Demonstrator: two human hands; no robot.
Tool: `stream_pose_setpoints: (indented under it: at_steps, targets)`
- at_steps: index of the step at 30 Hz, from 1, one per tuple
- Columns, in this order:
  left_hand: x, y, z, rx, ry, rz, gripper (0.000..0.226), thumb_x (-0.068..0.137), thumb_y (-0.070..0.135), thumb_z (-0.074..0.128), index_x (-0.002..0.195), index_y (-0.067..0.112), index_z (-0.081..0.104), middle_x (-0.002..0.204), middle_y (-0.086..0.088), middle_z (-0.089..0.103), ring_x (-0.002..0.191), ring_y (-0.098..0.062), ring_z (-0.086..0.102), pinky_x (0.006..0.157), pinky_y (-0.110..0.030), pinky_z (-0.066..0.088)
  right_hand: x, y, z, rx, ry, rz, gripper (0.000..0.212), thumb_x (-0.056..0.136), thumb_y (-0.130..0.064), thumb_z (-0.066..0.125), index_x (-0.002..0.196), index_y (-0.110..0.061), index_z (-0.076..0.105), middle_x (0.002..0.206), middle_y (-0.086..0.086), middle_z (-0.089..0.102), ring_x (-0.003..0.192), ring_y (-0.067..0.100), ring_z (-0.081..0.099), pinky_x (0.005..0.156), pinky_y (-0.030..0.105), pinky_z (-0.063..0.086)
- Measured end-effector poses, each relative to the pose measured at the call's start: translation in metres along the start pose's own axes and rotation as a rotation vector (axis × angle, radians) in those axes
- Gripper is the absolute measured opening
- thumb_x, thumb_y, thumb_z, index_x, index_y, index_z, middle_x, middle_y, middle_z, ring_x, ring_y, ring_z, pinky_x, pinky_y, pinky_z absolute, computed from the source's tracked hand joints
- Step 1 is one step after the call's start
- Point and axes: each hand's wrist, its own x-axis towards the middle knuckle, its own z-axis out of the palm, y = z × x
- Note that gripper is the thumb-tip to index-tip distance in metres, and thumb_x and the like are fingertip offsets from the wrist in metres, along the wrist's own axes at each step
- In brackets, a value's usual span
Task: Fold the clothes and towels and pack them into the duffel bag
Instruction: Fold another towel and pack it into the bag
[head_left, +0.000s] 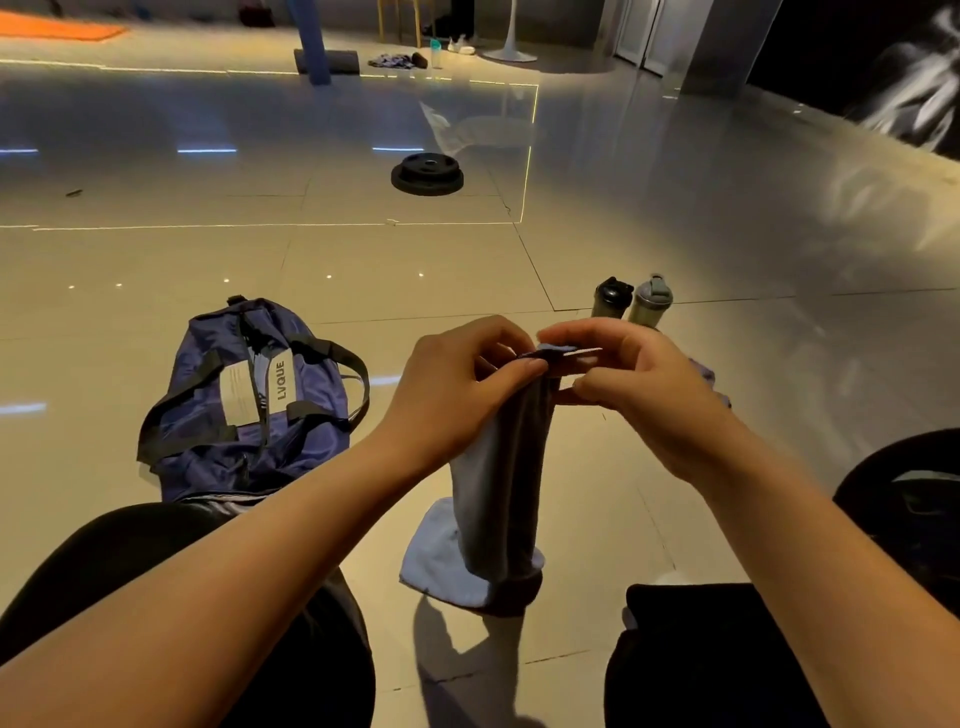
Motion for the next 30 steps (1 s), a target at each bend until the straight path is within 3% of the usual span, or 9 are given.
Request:
stream_pose_setpoints:
  at_steps: [3, 7, 12, 15, 19, 22, 24, 27, 30]
  targets:
    - [0.001, 0.000, -0.003, 0.009, -0.014, 0.015, 0.006, 0.087, 0.026, 0.068, 0.090, 0.029, 0.063, 0.081, 0.019, 0.062, 0.087, 0.002, 0.061, 0.069, -0.007, 0.047, -0.002, 0.002, 0.002, -0.083, 0.050, -0.109, 0.029, 0.090, 0.001, 0.057, 0.095, -0.026, 0.067, 0.093, -0.005, 0.070, 0.092, 0.010, 0.067, 0.074, 0.021, 0.056]
    - [0.000, -0.004, -0.006, 0.058, -0.063, -0.014, 0.012, 0.084, 0.023, 0.073, 0.088, 0.028, 0.063, 0.081, 0.020, 0.062, 0.079, 0.005, 0.060, 0.065, -0.005, 0.044, 0.001, 0.002, -0.004, -0.066, 0.267, -0.185, 0.014, 0.091, -0.012, 0.061, 0.089, -0.025, 0.068, 0.078, -0.008, 0.067, 0.073, 0.004, 0.064, 0.062, 0.016, 0.052]
    - [-0.003, -0.014, -0.015, 0.141, -0.043, -0.060, 0.012, 0.083, 0.021, 0.073, 0.086, 0.029, 0.065, 0.081, 0.023, 0.062, 0.072, 0.003, 0.061, 0.063, -0.004, 0.042, 0.006, 0.005, -0.027, 0.049, 0.545, -0.164, 0.012, 0.093, -0.015, 0.061, 0.090, -0.025, 0.068, 0.089, 0.004, 0.067, 0.076, 0.018, 0.066, 0.065, 0.028, 0.056]
    - [-0.005, -0.021, -0.025, 0.206, -0.029, -0.110, 0.012, 0.082, 0.021, 0.073, 0.084, 0.029, 0.065, 0.081, 0.020, 0.064, 0.073, 0.002, 0.062, 0.061, -0.007, 0.042, 0.009, 0.012, -0.043, 0.067, 0.652, -0.107, 0.012, 0.094, -0.016, 0.060, 0.090, -0.025, 0.067, 0.089, 0.002, 0.067, 0.070, 0.015, 0.064, 0.060, 0.025, 0.052]
    - [-0.006, -0.041, -0.032, 0.472, -0.272, -0.231, 0.016, 0.084, 0.018, 0.070, 0.086, 0.030, 0.060, 0.078, 0.016, 0.062, 0.071, -0.004, 0.060, 0.062, -0.020, 0.044, 0.006, 0.015, -0.060, 0.103, 0.724, -0.065, 0.010, 0.094, -0.015, 0.059, 0.093, -0.021, 0.067, 0.086, 0.000, 0.066, 0.060, 0.006, 0.062, 0.053, 0.018, 0.050]
    - [-0.009, -0.057, -0.037, 0.677, -0.383, -0.313, 0.007, 0.092, 0.026, 0.061, 0.099, 0.026, 0.063, 0.087, 0.006, 0.064, 0.087, -0.016, 0.063, 0.076, -0.032, 0.051, 0.000, 0.017, -0.071, 0.079, 0.730, -0.064, 0.010, 0.095, -0.014, 0.058, 0.094, -0.019, 0.066, 0.087, 0.000, 0.065, 0.064, 0.008, 0.062, 0.055, 0.015, 0.050]
    - [-0.007, -0.062, -0.042, 0.653, -0.344, -0.347, 0.012, 0.095, 0.026, 0.057, 0.105, 0.021, 0.063, 0.088, 0.006, 0.063, 0.088, -0.016, 0.062, 0.079, -0.034, 0.051, -0.004, 0.022, -0.077, 0.040, 0.743, -0.053, 0.009, 0.095, -0.014, 0.058, 0.097, -0.017, 0.066, 0.086, 0.000, 0.064, 0.065, 0.008, 0.061, 0.055, 0.014, 0.050]
    - [-0.002, -0.055, -0.049, 0.513, -0.146, -0.325, 0.008, 0.095, 0.021, 0.058, 0.100, 0.018, 0.062, 0.087, 0.004, 0.062, 0.079, -0.015, 0.060, 0.072, -0.031, 0.047, -0.005, 0.030, -0.083, -0.049, 0.758, -0.023, 0.008, 0.095, -0.015, 0.059, 0.096, -0.019, 0.066, 0.093, 0.005, 0.066, 0.074, 0.015, 0.063, 0.059, 0.019, 0.050]
    - [0.002, -0.046, -0.059, 0.162, 0.065, -0.394, 0.006, 0.094, 0.014, 0.058, 0.098, 0.015, 0.062, 0.085, 0.003, 0.065, 0.069, -0.012, 0.065, 0.059, -0.023, 0.051, -0.006, 0.039, -0.087, -0.204, 0.753, -0.022, 0.003, 0.093, -0.021, 0.062, 0.094, -0.022, 0.065, 0.096, 0.007, 0.066, 0.085, 0.024, 0.064, 0.064, 0.027, 0.052]
